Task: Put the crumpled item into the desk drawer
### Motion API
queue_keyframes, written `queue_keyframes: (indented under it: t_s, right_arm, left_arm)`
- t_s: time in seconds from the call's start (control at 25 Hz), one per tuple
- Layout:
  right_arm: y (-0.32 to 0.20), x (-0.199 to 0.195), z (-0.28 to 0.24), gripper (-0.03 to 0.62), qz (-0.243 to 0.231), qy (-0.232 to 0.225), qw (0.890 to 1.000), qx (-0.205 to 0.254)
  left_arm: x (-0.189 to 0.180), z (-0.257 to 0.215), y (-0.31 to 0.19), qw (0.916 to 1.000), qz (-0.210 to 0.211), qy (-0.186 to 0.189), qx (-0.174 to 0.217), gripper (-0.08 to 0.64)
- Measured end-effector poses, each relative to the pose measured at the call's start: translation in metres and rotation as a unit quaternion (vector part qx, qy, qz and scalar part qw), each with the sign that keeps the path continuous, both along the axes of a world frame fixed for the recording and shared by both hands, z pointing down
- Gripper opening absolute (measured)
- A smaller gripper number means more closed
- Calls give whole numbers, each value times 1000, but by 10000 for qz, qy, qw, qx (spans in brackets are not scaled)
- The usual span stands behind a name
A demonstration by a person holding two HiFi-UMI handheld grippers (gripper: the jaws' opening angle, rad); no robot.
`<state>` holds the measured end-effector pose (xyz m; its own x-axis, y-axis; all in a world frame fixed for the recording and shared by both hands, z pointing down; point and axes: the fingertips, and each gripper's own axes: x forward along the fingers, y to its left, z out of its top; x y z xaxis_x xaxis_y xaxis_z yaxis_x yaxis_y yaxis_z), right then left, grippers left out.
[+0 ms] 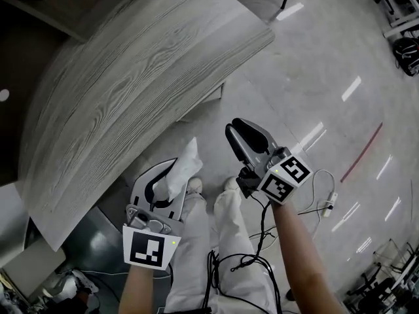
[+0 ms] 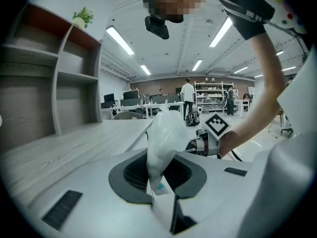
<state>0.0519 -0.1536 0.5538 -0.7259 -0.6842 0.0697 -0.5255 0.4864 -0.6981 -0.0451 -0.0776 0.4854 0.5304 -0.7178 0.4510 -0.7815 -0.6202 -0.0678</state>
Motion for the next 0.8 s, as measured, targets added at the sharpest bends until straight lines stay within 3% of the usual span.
queue_keyframes:
  t_s: [0.16, 0.48, 0.8]
  right_arm:
    - [-14, -10, 31, 115, -111, -312, 9990, -316]
    - [-32, -24, 68, 130, -343, -455, 9968, -562]
    - [-55, -46, 98, 193, -557, -1173, 9859, -1053]
  left_arm:
    - [-2, 20, -7, 9999, -78, -110, -72, 52]
    - [-9, 58, -7, 9979, -129, -527, -340, 52]
    - [-21, 96, -6, 9945, -382, -526, -823, 52]
